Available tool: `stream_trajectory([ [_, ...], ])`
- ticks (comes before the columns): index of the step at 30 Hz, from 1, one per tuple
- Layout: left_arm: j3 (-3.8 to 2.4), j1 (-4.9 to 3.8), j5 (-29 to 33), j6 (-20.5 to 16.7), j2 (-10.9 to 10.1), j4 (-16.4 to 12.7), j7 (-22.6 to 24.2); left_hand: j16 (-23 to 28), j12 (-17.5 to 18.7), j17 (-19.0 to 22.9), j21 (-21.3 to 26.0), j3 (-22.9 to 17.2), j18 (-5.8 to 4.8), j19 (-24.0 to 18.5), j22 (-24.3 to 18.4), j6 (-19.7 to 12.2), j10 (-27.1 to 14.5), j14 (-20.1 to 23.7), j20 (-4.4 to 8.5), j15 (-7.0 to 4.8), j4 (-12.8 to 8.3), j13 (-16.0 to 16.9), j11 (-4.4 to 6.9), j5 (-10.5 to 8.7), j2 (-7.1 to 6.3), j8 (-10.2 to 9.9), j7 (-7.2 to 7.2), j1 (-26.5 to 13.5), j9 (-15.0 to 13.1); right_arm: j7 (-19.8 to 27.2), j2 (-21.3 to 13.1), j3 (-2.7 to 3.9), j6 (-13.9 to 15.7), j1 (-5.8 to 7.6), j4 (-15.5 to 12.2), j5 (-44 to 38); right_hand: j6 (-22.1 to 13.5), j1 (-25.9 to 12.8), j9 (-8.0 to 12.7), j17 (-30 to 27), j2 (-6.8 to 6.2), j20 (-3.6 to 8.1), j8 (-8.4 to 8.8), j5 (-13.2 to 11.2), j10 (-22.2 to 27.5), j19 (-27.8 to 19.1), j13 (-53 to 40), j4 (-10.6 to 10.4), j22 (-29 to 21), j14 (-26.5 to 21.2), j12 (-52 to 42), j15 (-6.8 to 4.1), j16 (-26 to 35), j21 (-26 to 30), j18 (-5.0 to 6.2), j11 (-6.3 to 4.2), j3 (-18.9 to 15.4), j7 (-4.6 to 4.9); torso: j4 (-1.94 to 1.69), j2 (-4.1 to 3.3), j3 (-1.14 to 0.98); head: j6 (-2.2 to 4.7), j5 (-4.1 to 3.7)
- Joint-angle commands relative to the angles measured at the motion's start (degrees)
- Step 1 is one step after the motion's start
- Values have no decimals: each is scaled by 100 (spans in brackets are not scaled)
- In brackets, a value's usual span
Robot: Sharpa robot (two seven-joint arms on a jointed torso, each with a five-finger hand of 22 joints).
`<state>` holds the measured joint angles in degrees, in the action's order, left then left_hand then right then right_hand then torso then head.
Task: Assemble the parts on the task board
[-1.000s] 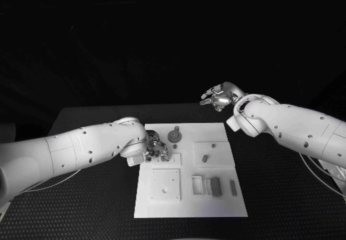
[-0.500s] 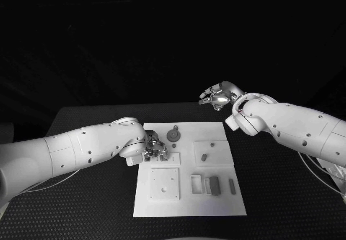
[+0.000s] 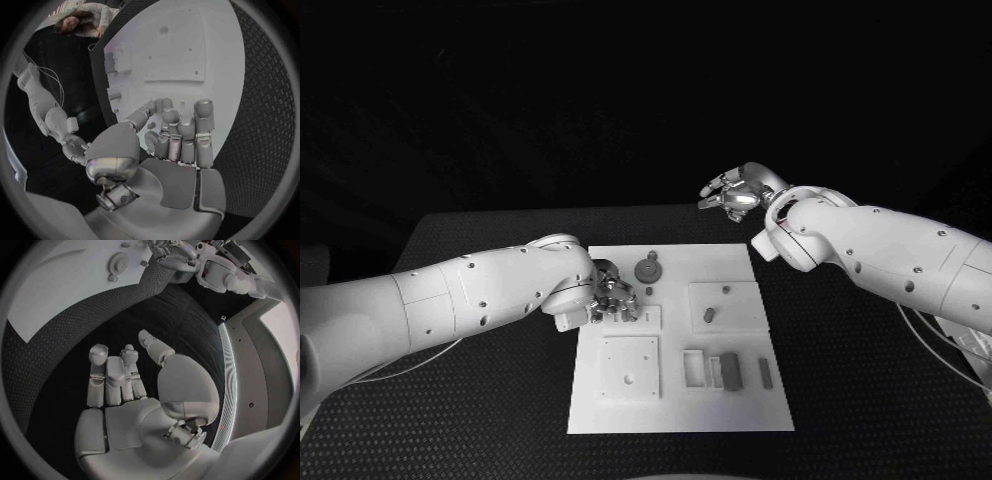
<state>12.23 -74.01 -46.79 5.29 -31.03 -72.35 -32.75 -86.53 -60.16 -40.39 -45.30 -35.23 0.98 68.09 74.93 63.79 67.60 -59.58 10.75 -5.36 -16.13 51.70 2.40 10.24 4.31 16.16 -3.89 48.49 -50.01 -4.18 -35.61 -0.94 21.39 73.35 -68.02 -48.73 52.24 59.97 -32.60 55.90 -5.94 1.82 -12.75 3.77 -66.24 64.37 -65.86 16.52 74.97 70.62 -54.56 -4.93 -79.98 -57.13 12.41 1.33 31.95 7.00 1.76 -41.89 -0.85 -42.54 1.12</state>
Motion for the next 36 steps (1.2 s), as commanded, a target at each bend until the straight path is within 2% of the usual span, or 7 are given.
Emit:
stream_trajectory([
  [1,11,25,-55,65,51,-43,71,-33,-38,-7,-38,-55,230,367,117,440,350,-503,523,-648,37,-8,363,489,-27,121,365,-60,-655,23,5,3,-96,0,-3,1,-34,-9,-3,5,59,43,27,14,33,9,9,3,63,-44,-21,2,19,13,259,-11,-25,74,-2,-1,-1,-8,-8],
  [17,12,25,-279,91,95,-96,94,-67,-47,-27,-114,-40,250,475,111,576,522,-636,516,-716,97,-34,438,479,-94,321,449,-140,-797,24,11,3,-144,0,-3,1,-35,-5,-4,6,64,42,28,13,35,6,11,2,65,-47,-24,2,19,13,259,-11,-26,75,3,-1,-1,-10,-8],
  [23,11,25,-279,57,69,-89,109,-47,-24,-33,-115,-6,259,478,102,563,539,-650,511,-729,175,-44,447,210,-161,362,460,-202,-825,27,9,3,-154,0,3,1,-35,-7,-4,7,63,41,28,12,37,4,11,1,65,-49,-25,3,19,13,259,-10,-29,75,2,0,1,-4,-13],
  [25,11,25,-279,47,54,-90,118,-39,-17,-41,-109,30,272,477,98,552,539,-651,514,-735,272,-41,448,-175,-275,378,468,-253,-833,28,10,3,-160,-1,10,2,-36,-7,-4,7,63,40,28,12,37,3,11,1,65,-49,-25,3,19,13,259,-10,-29,76,2,0,3,-3,-17],
  [28,11,26,-279,27,42,-83,142,-36,-13,-56,-117,302,280,461,108,524,528,-640,513,-728,245,-31,448,67,-296,396,458,-420,-851,29,9,3,-166,-1,18,2,-36,-8,-4,7,62,40,29,11,38,2,12,1,66,-50,-25,3,19,13,259,-10,-30,76,1,-2,5,2,-22],
  [32,10,27,-270,30,30,-84,182,-19,1,-61,-102,512,293,439,98,500,515,-629,514,-736,238,-31,450,-19,-440,400,461,-536,-851,31,8,3,-166,-4,25,3,-37,-9,-4,7,62,39,29,11,38,1,12,0,66,-51,-26,4,19,13,259,-9,-31,76,-4,-1,7,2,-30],
  [36,6,28,-220,21,-14,-104,245,3,19,-68,-65,648,319,420,86,480,503,-617,518,-745,402,-33,455,-552,-667,401,471,-712,-839,37,3,3,-166,-6,31,4,-37,-11,-4,7,63,39,29,11,39,0,13,-1,66,-52,-26,4,20,13,259,-9,-33,77,-1,-6,9,8,-37],
])
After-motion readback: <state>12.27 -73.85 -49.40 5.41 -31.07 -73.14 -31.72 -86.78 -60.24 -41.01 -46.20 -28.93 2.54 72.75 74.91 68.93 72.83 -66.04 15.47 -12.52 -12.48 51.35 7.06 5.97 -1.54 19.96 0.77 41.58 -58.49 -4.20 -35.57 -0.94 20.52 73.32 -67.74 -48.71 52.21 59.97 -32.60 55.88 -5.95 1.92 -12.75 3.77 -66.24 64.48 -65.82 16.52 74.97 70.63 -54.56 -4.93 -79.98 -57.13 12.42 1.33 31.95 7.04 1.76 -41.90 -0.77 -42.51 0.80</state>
